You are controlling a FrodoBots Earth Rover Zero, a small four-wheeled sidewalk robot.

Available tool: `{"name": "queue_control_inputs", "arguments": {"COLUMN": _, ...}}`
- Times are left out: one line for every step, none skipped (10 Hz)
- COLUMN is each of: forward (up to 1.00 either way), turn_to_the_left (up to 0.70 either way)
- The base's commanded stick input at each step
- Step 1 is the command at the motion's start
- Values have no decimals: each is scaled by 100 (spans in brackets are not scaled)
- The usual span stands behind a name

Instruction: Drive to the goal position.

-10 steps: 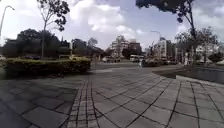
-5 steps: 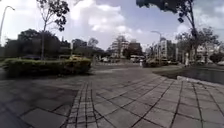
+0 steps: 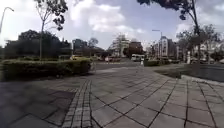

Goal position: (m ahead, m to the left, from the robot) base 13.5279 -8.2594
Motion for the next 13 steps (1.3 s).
{"name": "queue_control_inputs", "arguments": {"forward": 70, "turn_to_the_left": 0}}
{"name": "queue_control_inputs", "arguments": {"forward": 70, "turn_to_the_left": 0}}
{"name": "queue_control_inputs", "arguments": {"forward": 70, "turn_to_the_left": 0}}
{"name": "queue_control_inputs", "arguments": {"forward": 70, "turn_to_the_left": 0}}
{"name": "queue_control_inputs", "arguments": {"forward": 70, "turn_to_the_left": 0}}
{"name": "queue_control_inputs", "arguments": {"forward": 70, "turn_to_the_left": 0}}
{"name": "queue_control_inputs", "arguments": {"forward": 70, "turn_to_the_left": 0}}
{"name": "queue_control_inputs", "arguments": {"forward": 70, "turn_to_the_left": 0}}
{"name": "queue_control_inputs", "arguments": {"forward": 70, "turn_to_the_left": -15}}
{"name": "queue_control_inputs", "arguments": {"forward": 70, "turn_to_the_left": -28}}
{"name": "queue_control_inputs", "arguments": {"forward": 70, "turn_to_the_left": -32}}
{"name": "queue_control_inputs", "arguments": {"forward": 70, "turn_to_the_left": -35}}
{"name": "queue_control_inputs", "arguments": {"forward": 70, "turn_to_the_left": -35}}
